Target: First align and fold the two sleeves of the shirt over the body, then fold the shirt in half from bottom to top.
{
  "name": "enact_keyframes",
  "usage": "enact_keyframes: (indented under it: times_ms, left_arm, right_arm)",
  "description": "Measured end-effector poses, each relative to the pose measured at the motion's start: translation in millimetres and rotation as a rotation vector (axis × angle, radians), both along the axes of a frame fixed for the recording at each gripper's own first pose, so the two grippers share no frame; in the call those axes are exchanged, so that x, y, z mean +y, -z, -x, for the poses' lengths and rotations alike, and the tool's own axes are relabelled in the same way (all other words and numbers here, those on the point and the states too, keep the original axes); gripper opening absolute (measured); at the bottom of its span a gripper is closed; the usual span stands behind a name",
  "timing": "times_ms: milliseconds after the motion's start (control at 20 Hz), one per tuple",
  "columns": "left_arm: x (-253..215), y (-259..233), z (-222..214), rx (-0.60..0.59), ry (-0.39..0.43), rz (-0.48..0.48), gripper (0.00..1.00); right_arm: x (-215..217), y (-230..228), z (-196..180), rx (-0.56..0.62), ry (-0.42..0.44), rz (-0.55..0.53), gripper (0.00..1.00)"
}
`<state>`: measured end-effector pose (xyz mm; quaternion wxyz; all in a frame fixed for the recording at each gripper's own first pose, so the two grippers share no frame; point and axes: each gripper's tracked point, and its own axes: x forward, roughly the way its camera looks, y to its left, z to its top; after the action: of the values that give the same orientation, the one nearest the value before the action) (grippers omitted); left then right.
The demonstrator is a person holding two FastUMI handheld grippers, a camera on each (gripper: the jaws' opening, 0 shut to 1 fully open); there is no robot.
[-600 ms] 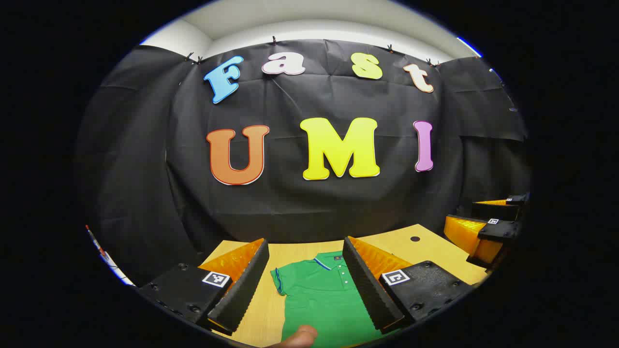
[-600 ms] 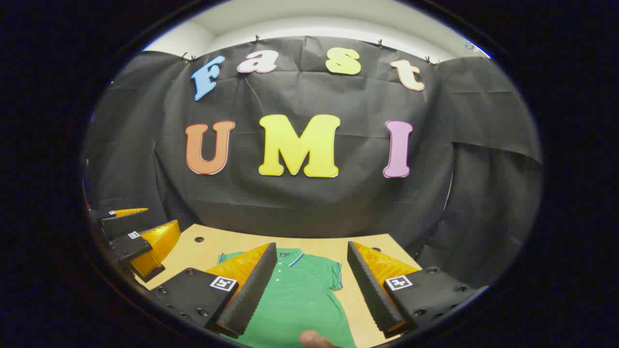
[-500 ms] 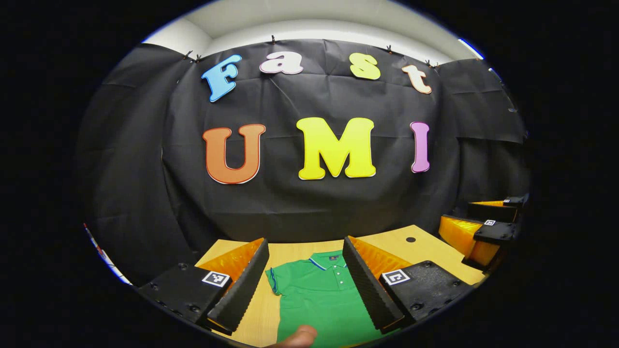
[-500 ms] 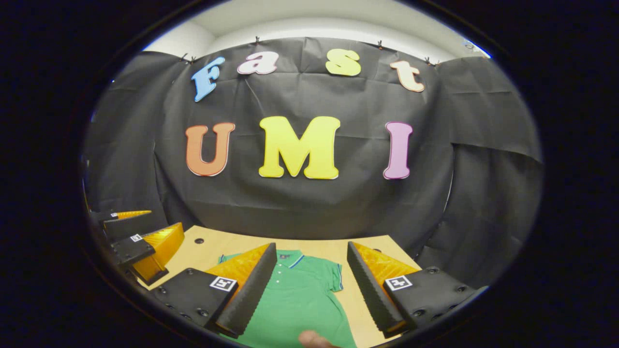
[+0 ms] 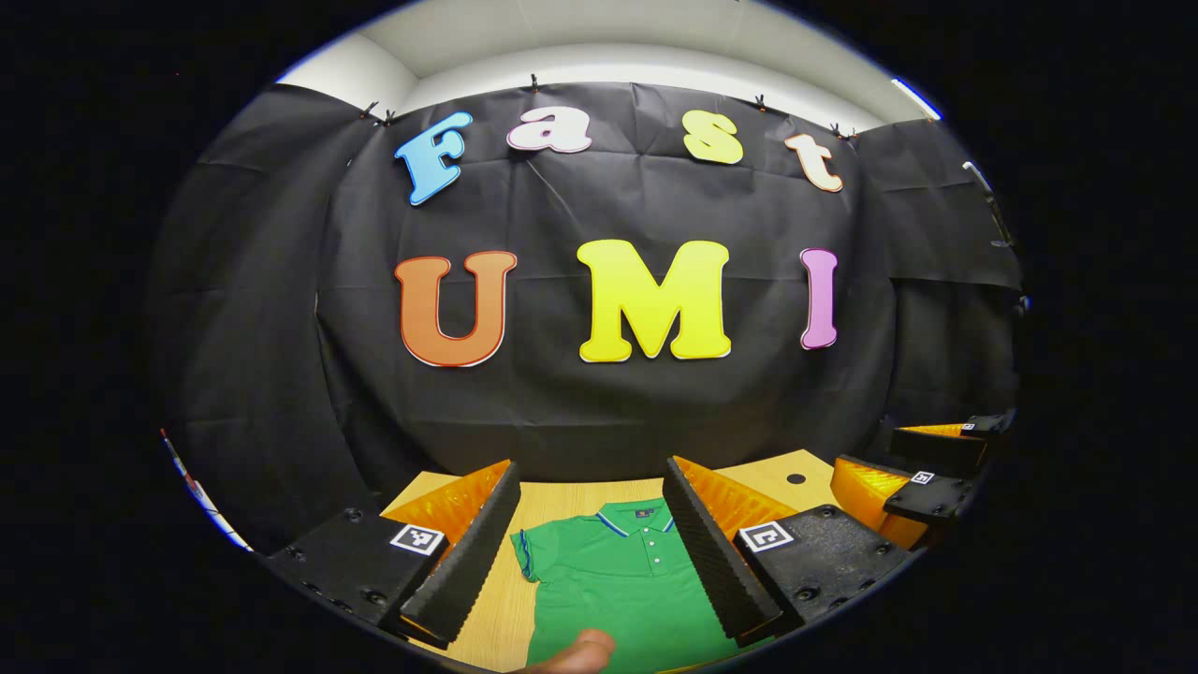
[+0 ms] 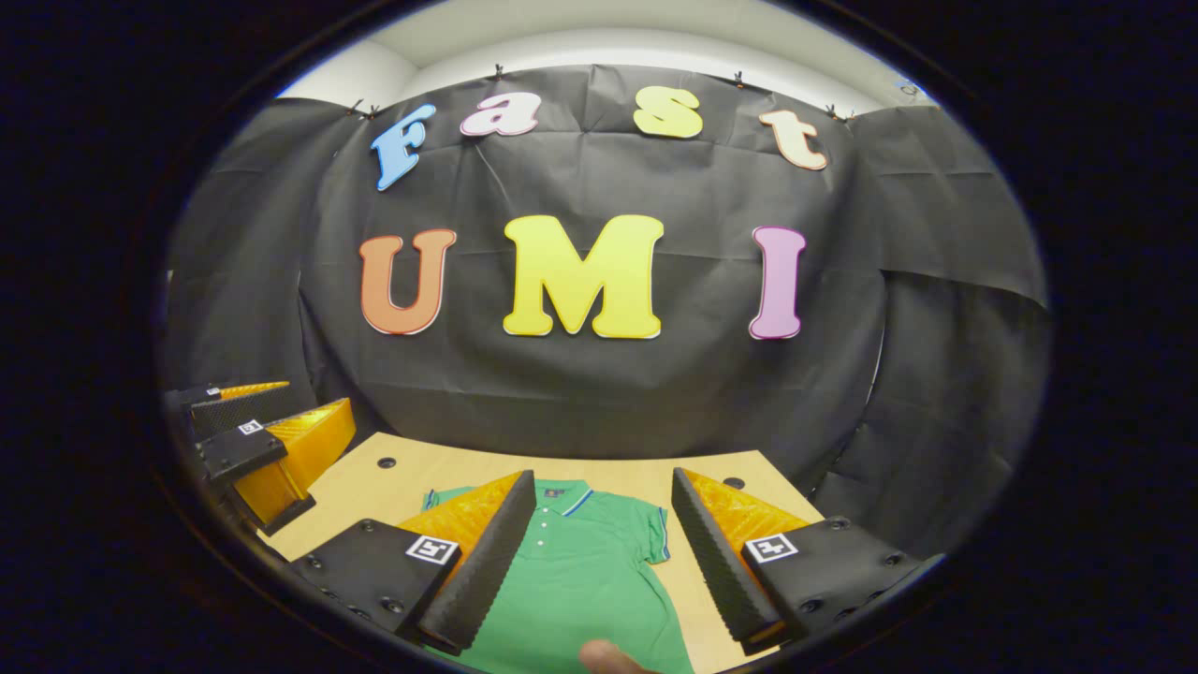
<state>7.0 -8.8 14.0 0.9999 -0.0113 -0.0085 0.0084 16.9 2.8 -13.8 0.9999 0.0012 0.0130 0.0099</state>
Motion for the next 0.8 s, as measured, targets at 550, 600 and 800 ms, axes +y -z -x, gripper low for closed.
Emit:
enact_keyframes:
  times_ms: [550,600,800]
  left_arm:
    - [0,0,-22,-0.003,-0.041,0.047,0.99]
    - [2,-1,-26,-0.005,-0.050,0.049,0.99]
    - [6,-7,-39,-0.037,-0.091,0.033,0.98]
  right_arm:
    - [-25,48,-79,0.082,0.022,0.021,0.95]
    - [-29,55,-94,0.094,0.025,0.024,0.95]
    - [-46,95,-160,0.161,0.034,0.006,0.94]
